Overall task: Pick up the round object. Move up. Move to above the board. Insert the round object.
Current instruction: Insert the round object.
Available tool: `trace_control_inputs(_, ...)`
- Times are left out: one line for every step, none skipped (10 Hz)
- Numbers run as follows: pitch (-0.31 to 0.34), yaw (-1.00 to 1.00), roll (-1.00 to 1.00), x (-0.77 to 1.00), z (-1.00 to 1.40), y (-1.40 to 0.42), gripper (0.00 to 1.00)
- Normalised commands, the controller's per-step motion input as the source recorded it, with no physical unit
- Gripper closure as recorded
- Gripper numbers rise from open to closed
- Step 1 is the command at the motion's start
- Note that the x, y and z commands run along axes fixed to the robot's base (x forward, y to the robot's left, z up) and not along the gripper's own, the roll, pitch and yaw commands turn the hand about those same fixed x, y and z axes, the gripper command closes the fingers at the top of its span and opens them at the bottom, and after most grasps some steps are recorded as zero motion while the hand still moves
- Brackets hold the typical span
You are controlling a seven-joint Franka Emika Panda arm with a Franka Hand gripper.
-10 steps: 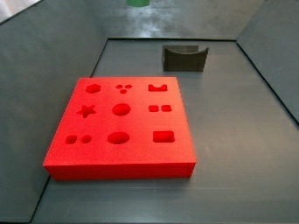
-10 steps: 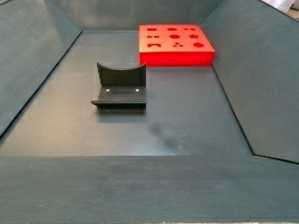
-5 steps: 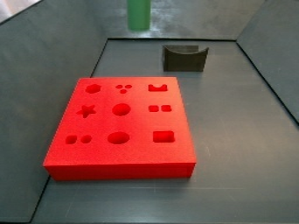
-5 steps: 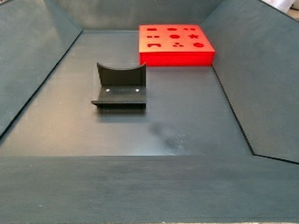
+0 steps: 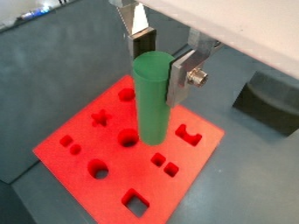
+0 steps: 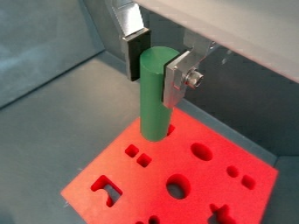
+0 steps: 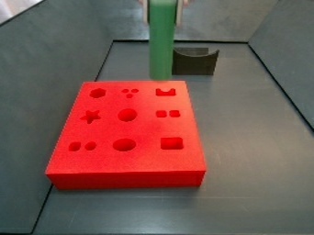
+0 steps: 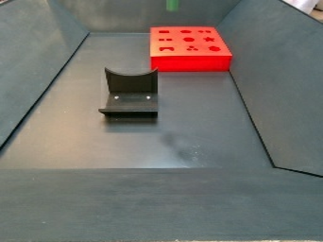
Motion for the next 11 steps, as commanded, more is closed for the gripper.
trace_control_inputs(0.064, 0.0, 0.06, 0.26, -0.89, 0.0, 1.0)
trace_control_inputs(-0.027, 0.0, 0.0, 0.0, -0.17, -0.01, 1.0)
trace_control_inputs(0.0, 0.03, 0.1, 0.0, -0.24, -0.03, 1.0)
trace_control_inputs(0.0, 0.06, 0.24, -0.25, -0.53, 0.0, 1.0)
trace_control_inputs(-0.06, 0.07, 0.16, -0.42, -0.31, 0.07, 1.0)
trace_control_inputs(-0.129, 0.09, 0.13, -0.46, -0.13, 0.0, 1.0)
trace_control_inputs(-0.086, 0.1, 0.09, -0.05, -0.01, -0.17, 1.0)
trace_control_inputs(-0.039, 0.05, 0.1, -0.03, -0.11, -0.12, 1.0)
trace_control_inputs(-0.004, 0.01, 0.16, -0.17, -0.21, 0.0, 1.0)
trace_control_inputs(0.0, 0.01, 0.07, 0.0, -0.15, 0.0, 1.0)
trace_control_inputs(0.0, 0.0, 0.02, 0.0, -0.07, 0.0, 1.0)
